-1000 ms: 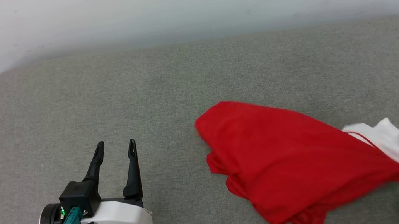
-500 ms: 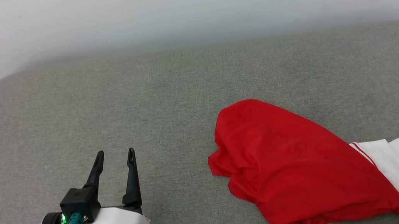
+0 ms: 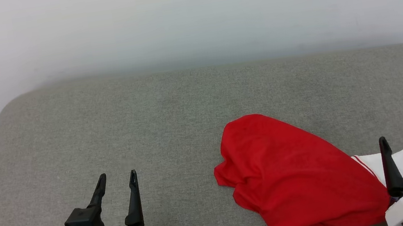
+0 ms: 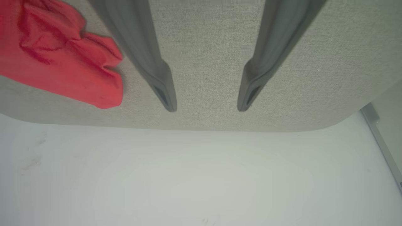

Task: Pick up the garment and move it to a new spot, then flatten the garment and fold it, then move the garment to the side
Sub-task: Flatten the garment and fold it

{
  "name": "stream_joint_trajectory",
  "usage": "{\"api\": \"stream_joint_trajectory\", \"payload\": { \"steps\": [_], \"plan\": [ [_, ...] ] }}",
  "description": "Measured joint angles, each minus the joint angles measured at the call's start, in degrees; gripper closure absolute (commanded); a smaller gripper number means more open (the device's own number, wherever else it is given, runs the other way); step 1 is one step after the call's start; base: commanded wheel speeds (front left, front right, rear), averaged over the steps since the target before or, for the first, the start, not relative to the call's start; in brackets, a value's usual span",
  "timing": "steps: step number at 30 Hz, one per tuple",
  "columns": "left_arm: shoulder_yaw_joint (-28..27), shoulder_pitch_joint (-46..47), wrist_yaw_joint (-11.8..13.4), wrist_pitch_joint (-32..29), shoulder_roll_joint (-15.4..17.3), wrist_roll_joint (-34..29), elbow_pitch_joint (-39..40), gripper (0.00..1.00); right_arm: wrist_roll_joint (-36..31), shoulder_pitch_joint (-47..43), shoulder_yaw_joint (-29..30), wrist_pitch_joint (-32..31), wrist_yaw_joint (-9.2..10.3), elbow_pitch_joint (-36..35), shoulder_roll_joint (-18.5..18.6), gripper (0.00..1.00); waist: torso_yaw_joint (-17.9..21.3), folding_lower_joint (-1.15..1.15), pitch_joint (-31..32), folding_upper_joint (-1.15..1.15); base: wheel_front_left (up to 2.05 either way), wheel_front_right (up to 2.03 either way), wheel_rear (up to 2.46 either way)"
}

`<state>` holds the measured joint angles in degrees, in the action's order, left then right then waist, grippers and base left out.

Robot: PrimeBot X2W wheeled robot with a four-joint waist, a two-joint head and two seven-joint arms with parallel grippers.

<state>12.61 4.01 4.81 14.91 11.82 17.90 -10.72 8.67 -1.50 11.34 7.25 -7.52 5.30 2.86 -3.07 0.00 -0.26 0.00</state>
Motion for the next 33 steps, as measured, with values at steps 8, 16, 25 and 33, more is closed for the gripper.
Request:
{"api": "stream_joint_trajectory", "payload": {
  "steps": [8,16,25,33],
  "plan": [
    [0.4,-1.4,0.8,-1.0,0.4,0.0,0.5,0.0,0.0,-3.6,-5.6,-3.2,0.01,-9.0,0.0,0.0,1.1,0.0,1.2,0.0,0.0,0.0,0.0],
    [3.6,-1.0,-0.8,-4.7,0.6,-0.1,1.2,0.0,1.4,-6.0,-7.4,-6.4,0.01,-13.1,0.0,0.0,1.8,0.0,1.4,0.0,0.0,0.0,0.0],
    [16.2,6.0,-9.2,-19.9,-2.1,-0.7,0.1,0.0,1.5,-6.1,-7.2,-7.9,0.01,-14.2,0.0,0.0,2.5,0.0,-0.3,0.0,0.0,0.0,0.0],
    [27.3,12.2,-12.0,-31.8,-3.0,1.1,-2.2,0.0,1.3,-4.5,-7.5,-8.1,0.01,-14.8,0.0,0.0,4.3,0.0,-4.1,0.0,0.0,0.0,0.0]
  ]
}}
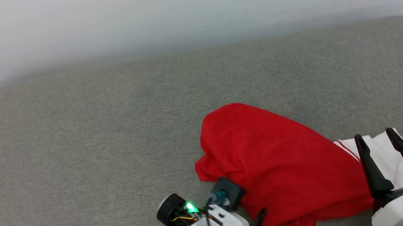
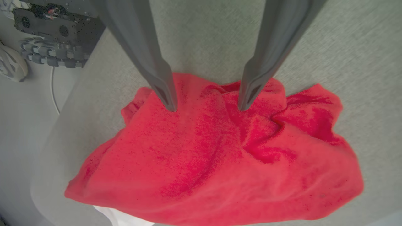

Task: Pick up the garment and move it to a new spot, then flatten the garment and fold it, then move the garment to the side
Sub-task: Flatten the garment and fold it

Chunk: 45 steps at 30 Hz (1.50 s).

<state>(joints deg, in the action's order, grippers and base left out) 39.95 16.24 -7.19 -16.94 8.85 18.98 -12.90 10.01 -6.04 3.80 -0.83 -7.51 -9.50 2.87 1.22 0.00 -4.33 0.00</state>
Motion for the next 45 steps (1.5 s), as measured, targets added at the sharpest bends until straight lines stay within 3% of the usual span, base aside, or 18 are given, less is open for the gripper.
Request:
{"api": "stream_joint_trajectory", "payload": {
  "steps": [10,11,12,13,14,19,22,28,29,31,35,40,41,42,43,45],
  "plan": [
    [15.5,8.7,-0.2,-8.5,4.0,6.0,-3.2,0.0,1.3,2.7,-0.6,1.6,0.0,1.5,0.0,0.0,3.1,-0.01,-5.8,0.0,0.0,0.0,0.0],
    [18.4,11.4,-0.3,-9.5,5.2,8.8,-5.4,0.0,1.8,3.8,-0.7,2.4,0.0,2.6,0.0,0.0,4.5,-0.01,-7.4,0.0,0.0,0.0,0.0],
    [18.8,12.0,-0.3,-9.6,5.2,9.5,-6.1,0.07,1.9,3.8,-0.5,2.6,0.0,2.9,0.0,0.0,4.7,-0.01,-7.6,0.0,0.0,0.0,0.0],
    [19.1,12.4,-0.3,-9.6,5.3,10.1,-6.6,0.72,2.2,3.8,-0.5,2.7,0.0,3.3,0.0,0.0,4.9,0.0,-7.8,0.0,0.0,0.0,0.0],
    [19.3,12.7,-0.3,-9.3,5.3,10.5,-7.0,1.0,2.2,3.8,-0.4,2.8,0.0,3.6,0.0,0.0,5.1,-0.01,-7.9,0.0,0.0,0.0,0.0],
    [18.8,13.6,-0.3,-5.5,6.5,11.5,-8.2,1.0,2.8,4.0,0.5,3.3,0.0,5.0,0.0,0.0,4.6,-0.01,-7.2,0.0,0.0,0.0,0.0],
    [17.3,13.8,1.0,-3.0,8.3,10.8,-6.8,1.0,3.2,4.0,0.5,3.5,0.0,5.9,0.0,0.0,3.7,0.0,-6.2,0.0,0.0,0.0,0.0],
    [12.2,16.0,5.5,-1.1,14.1,9.9,-1.2,1.0,3.7,3.8,0.7,3.8,0.0,6.8,0.0,0.0,1.0,0.0,-4.2,0.0,0.0,0.0,0.0],
    [8.5,17.1,8.6,-0.2,17.3,9.9,1.1,1.0,3.8,3.8,0.8,3.7,0.0,6.8,0.0,0.0,-0.1,0.0,-3.7,0.0,0.0,0.0,0.0],
    [6.0,17.8,10.3,0.1,19.2,10.2,1.7,1.0,3.8,3.8,0.8,3.7,0.0,6.8,0.0,0.0,-0.4,0.0,-3.8,0.0,0.0,0.0,0.0],
    [1.8,17.5,12.7,0.7,20.8,13.4,0.1,1.0,3.7,4.6,0.6,3.6,0.0,6.5,0.0,0.0,-0.2,-0.01,-5.0,0.0,0.0,0.0,0.0],
    [-0.8,14.0,13.3,2.7,20.3,17.8,-3.7,1.0,3.7,4.9,0.8,3.6,0.0,6.6,0.0,0.0,0.7,-0.01,-6.9,0.0,0.0,0.0,0.0],
    [-1.2,13.2,13.3,3.6,20.0,18.4,-4.4,0.84,3.7,4.9,0.8,3.6,0.0,6.6,0.0,0.0,0.9,-0.01,-7.2,0.0,0.0,0.0,0.0],
    [-1.6,12.6,13.5,4.6,19.6,18.8,-4.9,0.62,3.6,5.0,0.9,3.8,0.0,6.6,0.0,0.0,1.0,0.0,-7.3,0.0,0.0,0.0,0.0],
    [-1.9,12.1,13.5,5.8,19.2,19.2,-5.3,0.01,3.5,5.0,1.1,3.8,0.0,6.6,0.0,0.0,1.1,-0.01,-7.4,0.0,0.0,0.0,0.0],
    [-2.6,11.1,13.8,8.4,18.6,19.6,-5.6,0.0,3.4,5.0,1.4,3.7,0.0,6.4,0.0,0.0,1.0,-0.01,-7.3,0.0,0.0,0.0,0.0]
  ]
}}
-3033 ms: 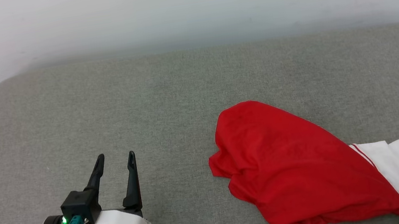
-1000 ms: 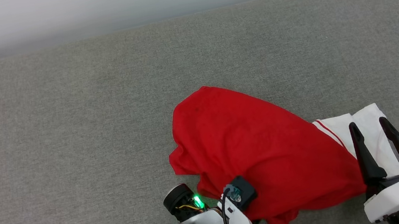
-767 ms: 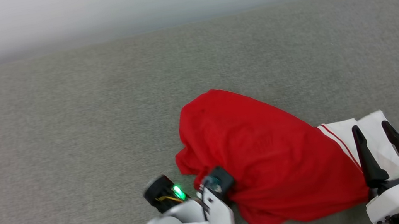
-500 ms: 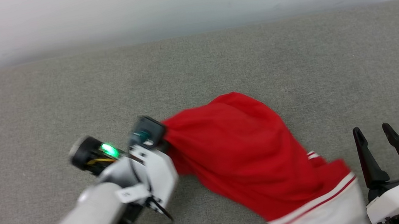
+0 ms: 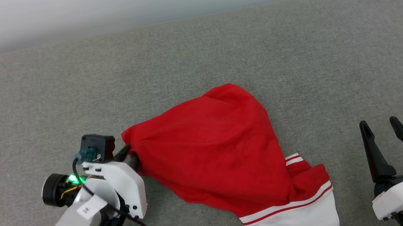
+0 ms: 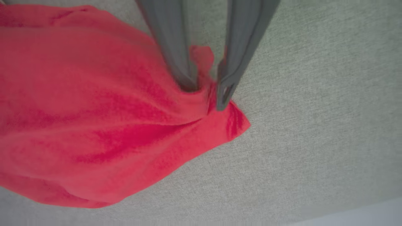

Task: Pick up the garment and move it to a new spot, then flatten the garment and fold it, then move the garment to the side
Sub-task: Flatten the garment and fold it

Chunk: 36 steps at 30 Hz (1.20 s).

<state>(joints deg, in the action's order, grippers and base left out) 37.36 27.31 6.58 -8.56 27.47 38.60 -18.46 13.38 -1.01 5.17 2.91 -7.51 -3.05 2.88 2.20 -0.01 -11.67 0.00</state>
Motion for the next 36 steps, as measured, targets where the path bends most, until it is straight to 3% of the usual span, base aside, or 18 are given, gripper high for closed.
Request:
{"api": "stream_joint_trajectory", "payload": {
  "steps": [7,16,22,29,36],
  "plan": [
    [-2.2,-4.3,2.1,10.9,-1.6,-0.4,0.4,0.0,-1.4,0.0,0.4,-1.3,0.0,-1.0,0.0,0.0,-1.3,0.0,2.5,0.0,0.0,0.0,0.0],
    [-5.9,-11.8,7.4,21.9,-3.2,-1.2,4.9,0.0,-2.3,-2.1,-0.3,-3.6,0.0,-3.3,0.0,0.0,-3.7,0.01,7.6,0.0,0.0,0.0,0.0],
    [-7.6,-16.1,9.5,23.2,-4.1,-2.1,8.9,0.0,-2.3,-3.6,-0.8,-5.0,0.0,-4.5,0.0,0.0,-5.1,0.01,10.2,0.0,0.0,0.0,0.0],
    [-8.5,-17.1,10.1,23.4,-3.9,-2.6,10.7,0.0,-2.4,-4.2,-1.3,-5.9,0.0,-5.5,0.0,0.0,-5.3,0.01,11.3,0.0,0.0,0.0,0.0],
    [-8.2,-11.2,6.9,18.7,-3.7,-0.8,8.9,0.0,-2.4,-4.3,-1.8,-6.5,0.0,-6.1,0.0,0.0,-4.8,0.01,10.3,0.0,0.0,0.0,0.0]
  ]
}}
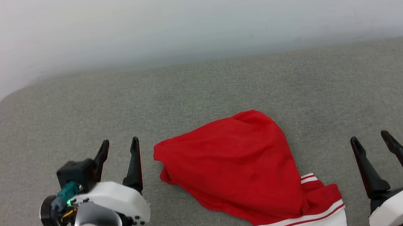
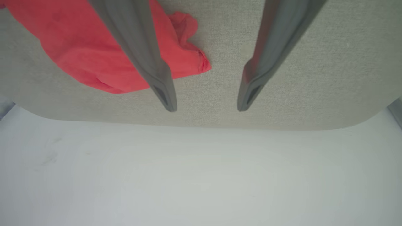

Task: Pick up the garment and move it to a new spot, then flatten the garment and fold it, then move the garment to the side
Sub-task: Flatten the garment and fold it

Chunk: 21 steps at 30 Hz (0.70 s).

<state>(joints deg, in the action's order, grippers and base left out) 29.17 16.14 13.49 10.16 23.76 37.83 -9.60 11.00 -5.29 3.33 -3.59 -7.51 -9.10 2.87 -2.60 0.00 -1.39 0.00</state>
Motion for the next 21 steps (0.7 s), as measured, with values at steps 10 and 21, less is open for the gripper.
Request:
{"api": "stream_joint_trajectory", "payload": {
  "steps": [10,21],
  "plan": [
    [2.8,16.4,-8.0,-15.8,-2.6,5.4,-12.4,0.0,-0.5,1.8,0.4,-1.2,0.0,-0.5,0.0,0.0,1.3,-0.01,-5.4,0.0,0.0,0.0,0.0],
    [6.9,25.6,-14.6,-31.3,-4.6,8.8,-29.7,0.0,0.4,3.4,0.3,-0.4,0.0,1.4,0.0,0.0,3.6,-0.01,-10.1,0.0,0.0,0.0,0.0]
  ]
}}
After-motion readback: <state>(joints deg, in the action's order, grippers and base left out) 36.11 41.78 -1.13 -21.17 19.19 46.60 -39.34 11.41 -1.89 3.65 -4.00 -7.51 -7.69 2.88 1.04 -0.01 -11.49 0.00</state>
